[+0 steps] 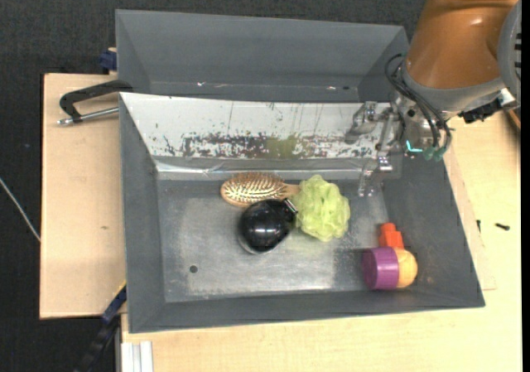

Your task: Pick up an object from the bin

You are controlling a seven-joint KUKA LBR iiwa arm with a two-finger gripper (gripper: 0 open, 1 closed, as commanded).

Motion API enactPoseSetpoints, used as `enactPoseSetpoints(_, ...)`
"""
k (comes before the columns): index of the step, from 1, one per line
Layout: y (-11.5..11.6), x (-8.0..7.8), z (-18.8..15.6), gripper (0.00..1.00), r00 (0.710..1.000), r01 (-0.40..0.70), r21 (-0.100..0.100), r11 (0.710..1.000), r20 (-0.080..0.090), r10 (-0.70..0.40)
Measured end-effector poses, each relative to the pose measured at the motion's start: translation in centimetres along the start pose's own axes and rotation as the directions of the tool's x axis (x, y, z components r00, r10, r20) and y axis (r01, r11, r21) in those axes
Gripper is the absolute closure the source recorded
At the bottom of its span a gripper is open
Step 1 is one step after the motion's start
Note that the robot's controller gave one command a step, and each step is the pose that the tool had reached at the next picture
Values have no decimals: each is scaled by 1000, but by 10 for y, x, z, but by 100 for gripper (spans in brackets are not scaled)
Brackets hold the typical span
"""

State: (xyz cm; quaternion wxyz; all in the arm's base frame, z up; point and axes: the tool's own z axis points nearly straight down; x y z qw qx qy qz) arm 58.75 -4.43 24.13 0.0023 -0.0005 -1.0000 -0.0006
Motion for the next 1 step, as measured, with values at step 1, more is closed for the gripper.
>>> enactPoseSetpoints(1, 0, -1, -5, 100, 1000, 1, 1, 1000, 9, -1)
